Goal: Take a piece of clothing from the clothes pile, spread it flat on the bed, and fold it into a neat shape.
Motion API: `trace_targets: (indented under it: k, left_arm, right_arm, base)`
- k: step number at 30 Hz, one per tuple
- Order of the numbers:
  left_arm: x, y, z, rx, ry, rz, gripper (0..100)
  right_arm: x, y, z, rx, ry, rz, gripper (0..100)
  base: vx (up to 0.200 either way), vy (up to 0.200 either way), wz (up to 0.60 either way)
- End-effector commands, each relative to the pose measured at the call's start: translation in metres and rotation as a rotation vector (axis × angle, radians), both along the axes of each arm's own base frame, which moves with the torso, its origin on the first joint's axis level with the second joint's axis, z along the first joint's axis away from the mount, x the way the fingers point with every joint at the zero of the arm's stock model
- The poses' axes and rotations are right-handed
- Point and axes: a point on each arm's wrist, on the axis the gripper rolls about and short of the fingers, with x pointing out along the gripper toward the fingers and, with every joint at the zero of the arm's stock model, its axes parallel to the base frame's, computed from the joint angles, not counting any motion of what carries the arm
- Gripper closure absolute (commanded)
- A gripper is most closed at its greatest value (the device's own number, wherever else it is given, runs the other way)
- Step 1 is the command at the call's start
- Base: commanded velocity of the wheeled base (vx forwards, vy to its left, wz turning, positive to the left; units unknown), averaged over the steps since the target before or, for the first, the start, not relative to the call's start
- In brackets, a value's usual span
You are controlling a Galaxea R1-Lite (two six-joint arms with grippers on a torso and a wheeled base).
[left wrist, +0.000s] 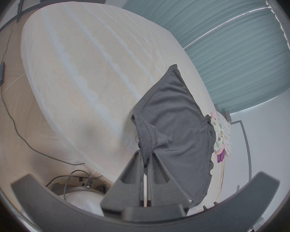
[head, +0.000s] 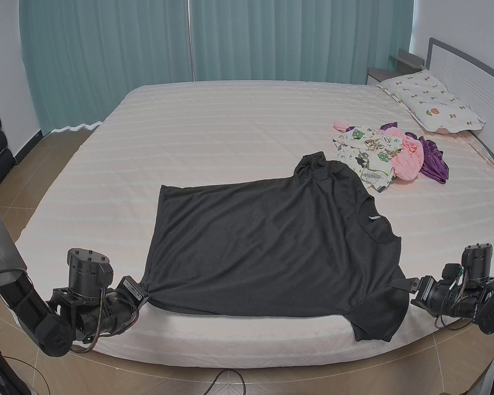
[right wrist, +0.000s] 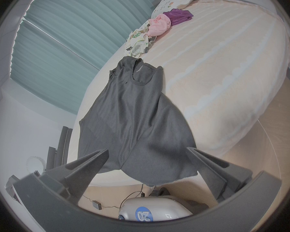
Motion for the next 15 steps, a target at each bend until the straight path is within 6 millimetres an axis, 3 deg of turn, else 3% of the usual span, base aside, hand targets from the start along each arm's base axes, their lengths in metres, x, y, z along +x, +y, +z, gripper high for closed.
trace_targets:
  k: [1,6,15]
  left_arm:
    - [0.004,0.008,-0.001,-0.009,0.003,0.034,100]
    - [0.005,0.010,-0.003,-0.023,0.012,0.027,100]
    - [0.005,0.011,-0.002,-0.043,0.019,0.009,100]
  right_arm:
    - [0.022,-0.020,-0.013,0.024,0.011,-0.020,0]
    - [0.039,-0.023,-0.024,0.016,0.013,0.014,0]
    - [0.061,-0.022,-0.028,0.051,-0.015,0.056,0]
  base:
    - [0.000,0.000,0.00]
    - [0.000,0.000,0.00]
    - [0.000,0.000,0.00]
